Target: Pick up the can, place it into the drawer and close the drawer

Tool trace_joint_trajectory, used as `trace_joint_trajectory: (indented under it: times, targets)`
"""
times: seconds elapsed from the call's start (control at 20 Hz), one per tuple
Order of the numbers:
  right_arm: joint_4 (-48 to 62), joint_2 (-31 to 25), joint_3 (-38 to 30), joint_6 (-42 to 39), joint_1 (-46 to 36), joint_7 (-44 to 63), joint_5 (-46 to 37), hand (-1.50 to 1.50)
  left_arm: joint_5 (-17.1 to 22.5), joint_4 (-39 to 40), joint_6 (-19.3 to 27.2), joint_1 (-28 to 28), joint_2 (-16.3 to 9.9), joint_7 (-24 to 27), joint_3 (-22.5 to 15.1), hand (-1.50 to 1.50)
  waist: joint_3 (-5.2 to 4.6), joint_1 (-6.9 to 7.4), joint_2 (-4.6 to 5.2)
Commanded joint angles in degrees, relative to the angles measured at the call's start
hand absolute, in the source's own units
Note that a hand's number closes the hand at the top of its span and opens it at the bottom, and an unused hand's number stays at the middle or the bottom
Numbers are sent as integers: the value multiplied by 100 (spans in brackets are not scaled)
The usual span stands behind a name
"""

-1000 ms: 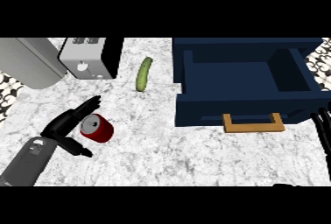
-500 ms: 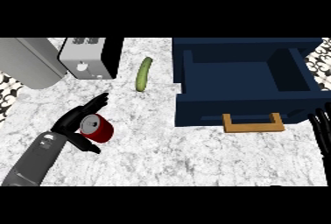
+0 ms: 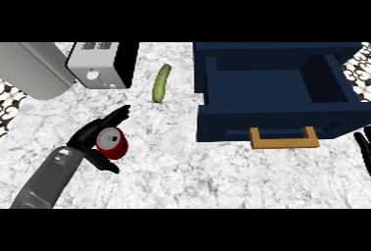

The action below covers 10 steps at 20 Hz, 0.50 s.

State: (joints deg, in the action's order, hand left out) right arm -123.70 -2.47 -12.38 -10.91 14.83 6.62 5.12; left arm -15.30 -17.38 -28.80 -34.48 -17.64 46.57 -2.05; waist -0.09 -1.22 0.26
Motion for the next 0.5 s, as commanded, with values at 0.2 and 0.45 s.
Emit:
trace_joint_trajectory:
  times: [0.2,0.45]
  targets:
    - [-50,-34,-99,-2,-100,147,111,-150,80,-85,-703,-62,338,330,-74,150,2,33,-6]
    - [262,187,-8,-178,260,-601,-95,-150,269,-326,-930,60,556,111,-101,150,9,62,-24]
